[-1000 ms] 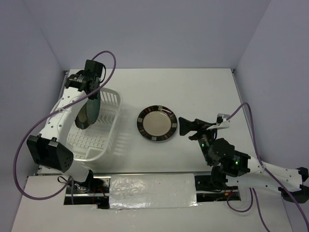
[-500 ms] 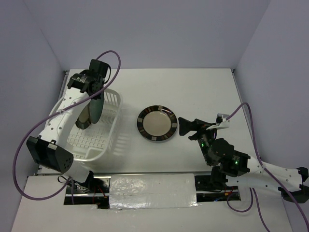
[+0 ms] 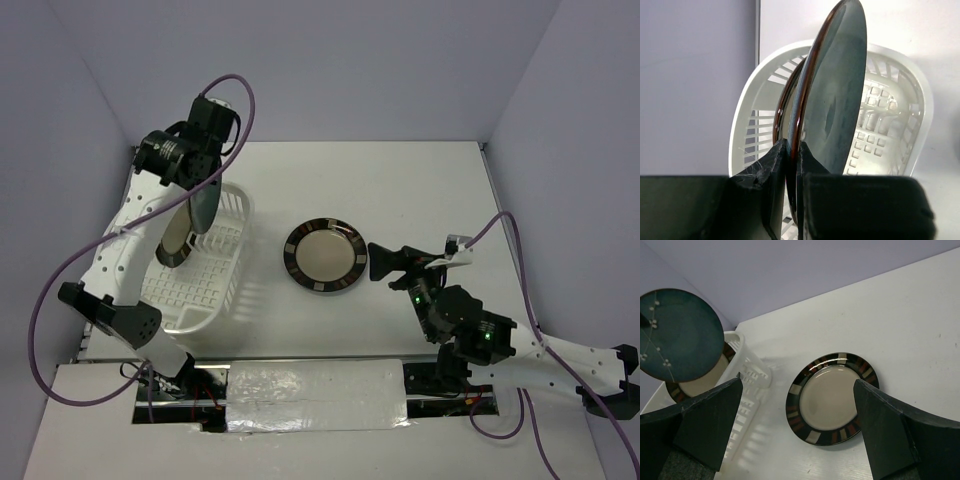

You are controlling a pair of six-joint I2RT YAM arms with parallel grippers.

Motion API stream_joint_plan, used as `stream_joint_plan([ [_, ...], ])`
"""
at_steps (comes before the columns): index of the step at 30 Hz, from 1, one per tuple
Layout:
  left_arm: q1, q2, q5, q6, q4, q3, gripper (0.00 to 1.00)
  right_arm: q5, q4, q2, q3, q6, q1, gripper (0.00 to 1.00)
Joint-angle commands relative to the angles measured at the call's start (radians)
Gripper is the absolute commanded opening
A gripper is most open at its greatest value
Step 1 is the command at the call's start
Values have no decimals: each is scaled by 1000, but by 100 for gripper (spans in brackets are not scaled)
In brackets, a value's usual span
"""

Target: Unload the plates from the dish rack

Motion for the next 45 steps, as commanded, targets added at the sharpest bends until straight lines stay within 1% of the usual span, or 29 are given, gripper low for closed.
stream_joint_plan([
  [1,-6,-35,-82,-14,0,125,0,-6,65,14,17,-37,1,100],
  [3,-23,-44,-64,-5,3,145,0,-79,157,32,-3,-116,1,100],
  [6,-27,-64,-26,0,20,165,0,-136,219,101,2,-177,1,100],
  [7,-26,-70,-15,-2,21,170,0,-197,229,119,3,-197,1,100],
  [9,-26,-83,25,-4,53,156,0,-294,303,145,-15,-261,1,100],
  [10,-26,-104,103,0,75,147,0,-392,338,147,-30,-278,1,99],
  [11,-26,-118,157,6,125,136,0,-431,393,144,-55,-291,1,99],
  [12,-27,-151,215,4,156,115,0,-457,410,133,-61,-298,1,99],
  [13,-26,-170,332,3,185,104,0,-480,417,126,-69,-300,1,99],
  [15,-26,-225,465,-14,256,80,0,-491,424,87,-82,-308,-2,99],
  [18,-26,-296,579,-49,342,21,0,-511,459,25,-111,-318,-2,98],
  [19,-27,-311,666,-68,359,4,0,-520,467,12,-124,-320,-2,98],
  [22,-27,-363,809,-106,437,-81,0,-575,512,-14,-142,-330,-11,96],
  [23,-26,-397,920,-121,471,-150,0,-598,519,-14,-147,-331,-12,96],
  [25,-27,-435,1019,-176,596,-235,0,-611,527,-9,-145,-332,-17,96],
  [26,-27,-454,1100,-198,638,-312,0,-617,526,-9,-142,-331,-19,96],
  [29,-26,-527,1220,-264,771,-434,0,-624,535,-23,-150,-327,-22,96],
  [31,-27,-555,1261,-301,851,-479,0,-631,550,-29,-159,-332,-26,96],
  [34,-27,-609,1306,-330,900,-536,0,-637,576,-11,-156,-352,-26,96],
  [36,-29,-630,1346,-350,929,-556,0,-606,546,30,-135,-354,-29,95],
  [40,-29,-665,1317,-340,907,-559,0,-585,553,63,-119,-349,-29,95],
  [42,-27,-676,1282,-315,859,-542,0,-569,547,60,-113,-349,-28,95],
  [45,-29,-693,1301,-327,877,-552,0,-562,539,57,-102,-360,-31,94],
])
